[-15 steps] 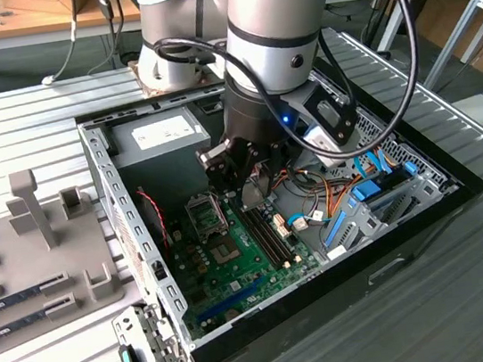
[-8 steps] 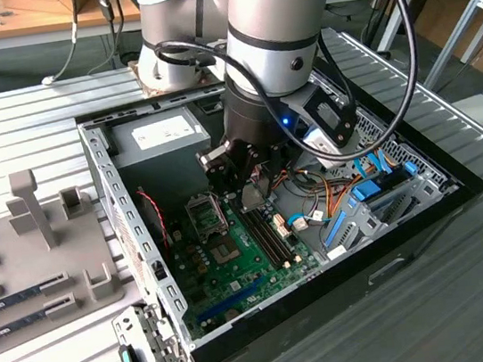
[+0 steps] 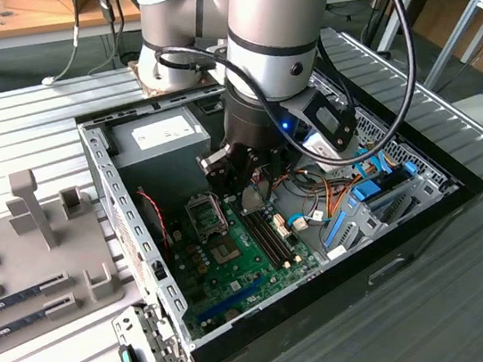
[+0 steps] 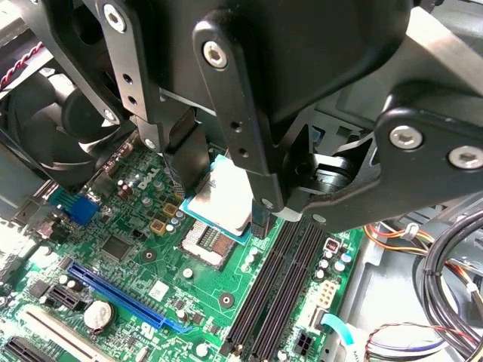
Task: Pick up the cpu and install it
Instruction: 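Pick up the cpu and move it towards the insertion slot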
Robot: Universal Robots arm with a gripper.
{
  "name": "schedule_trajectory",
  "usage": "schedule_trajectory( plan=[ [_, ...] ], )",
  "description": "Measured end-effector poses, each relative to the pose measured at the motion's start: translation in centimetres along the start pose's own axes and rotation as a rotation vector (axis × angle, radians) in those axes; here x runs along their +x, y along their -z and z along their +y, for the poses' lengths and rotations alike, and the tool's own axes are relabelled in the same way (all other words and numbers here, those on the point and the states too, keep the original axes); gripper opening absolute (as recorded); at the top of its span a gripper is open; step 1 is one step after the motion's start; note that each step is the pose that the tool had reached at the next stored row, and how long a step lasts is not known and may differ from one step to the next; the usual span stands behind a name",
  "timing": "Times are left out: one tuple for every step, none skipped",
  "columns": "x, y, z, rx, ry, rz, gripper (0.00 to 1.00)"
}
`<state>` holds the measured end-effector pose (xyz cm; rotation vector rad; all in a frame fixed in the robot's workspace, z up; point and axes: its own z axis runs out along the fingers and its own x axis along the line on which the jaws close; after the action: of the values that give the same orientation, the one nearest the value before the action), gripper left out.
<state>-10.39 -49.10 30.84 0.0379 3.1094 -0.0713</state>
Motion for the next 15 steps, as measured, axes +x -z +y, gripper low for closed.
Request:
schedule_trajectory(
  plan=[
    [0.00,-0.03,0.00,0.0000,0.000,0.0000,0.47],
    [0.00,-0.06,-0.01,0.0000,0.000,0.0000,0.47],
    [0.00,-0.09,-0.02,0.0000,0.000,0.0000,0.47],
    [0.00,-0.12,-0.02,0.0000,0.000,0.0000,0.47],
    [0.01,-0.16,-0.03,0.0001,0.000,0.0000,0.47],
    [0.01,-0.19,-0.04,0.0000,0.000,0.0000,0.47],
    [0.01,-0.21,-0.04,0.0000,0.000,0.0000,0.47],
    [0.01,-0.25,-0.05,0.0000,0.000,0.0000,0.47],
    [0.01,-0.28,-0.05,0.0000,0.000,0.0000,0.47],
    [0.01,-0.30,-0.06,0.0000,0.000,0.0000,0.47],
    [0.01,-0.33,-0.06,-0.0001,0.000,0.0000,0.47],
    [0.01,-0.36,-0.07,0.0000,0.000,0.0000,0.47],
    [0.01,-0.39,-0.07,0.0000,0.000,0.0001,0.47],
    [0.01,-0.43,-0.08,0.0000,0.000,0.0000,0.47],
    [0.01,-0.47,-0.09,0.0000,0.000,0.0000,0.47]
  ],
)
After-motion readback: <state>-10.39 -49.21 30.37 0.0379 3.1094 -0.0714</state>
